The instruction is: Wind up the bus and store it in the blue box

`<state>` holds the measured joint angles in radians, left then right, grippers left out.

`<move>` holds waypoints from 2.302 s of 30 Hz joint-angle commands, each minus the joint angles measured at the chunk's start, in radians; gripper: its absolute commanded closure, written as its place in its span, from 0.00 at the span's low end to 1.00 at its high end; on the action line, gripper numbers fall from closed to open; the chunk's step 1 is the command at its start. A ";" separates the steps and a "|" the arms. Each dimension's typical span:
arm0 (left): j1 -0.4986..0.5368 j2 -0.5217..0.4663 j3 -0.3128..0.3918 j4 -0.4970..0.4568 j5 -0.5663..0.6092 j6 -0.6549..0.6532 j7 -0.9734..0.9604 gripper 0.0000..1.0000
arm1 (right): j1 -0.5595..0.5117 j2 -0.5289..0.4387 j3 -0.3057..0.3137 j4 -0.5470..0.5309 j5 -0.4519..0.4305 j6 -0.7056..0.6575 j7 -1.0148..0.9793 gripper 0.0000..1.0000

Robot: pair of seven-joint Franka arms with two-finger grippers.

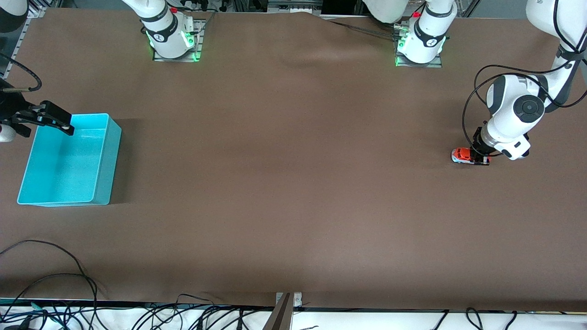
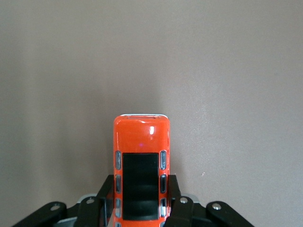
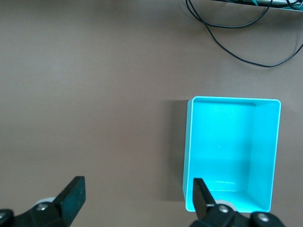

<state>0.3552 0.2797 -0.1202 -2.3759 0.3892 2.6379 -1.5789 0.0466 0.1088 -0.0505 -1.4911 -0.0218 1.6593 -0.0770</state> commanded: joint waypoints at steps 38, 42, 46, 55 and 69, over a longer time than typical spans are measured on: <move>0.205 0.130 -0.003 0.067 0.053 0.037 0.214 0.64 | 0.004 0.000 0.000 0.011 -0.007 -0.013 0.008 0.00; 0.211 0.136 -0.003 0.073 0.053 0.037 0.215 0.62 | 0.004 0.000 0.000 0.011 -0.007 -0.013 0.006 0.00; 0.211 0.136 -0.003 0.075 0.053 0.037 0.215 0.49 | 0.004 0.000 0.000 0.009 -0.007 -0.013 0.006 0.00; 0.209 0.127 -0.004 0.089 0.048 0.036 0.203 0.00 | 0.004 0.000 0.000 0.009 -0.007 -0.013 0.006 0.00; 0.209 0.099 -0.050 0.259 -0.050 -0.206 0.206 0.00 | 0.004 0.000 0.000 0.009 -0.009 -0.013 0.006 0.00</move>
<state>0.5543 0.3902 -0.1265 -2.2157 0.3866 2.5803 -1.3720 0.0466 0.1094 -0.0505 -1.4911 -0.0218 1.6588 -0.0770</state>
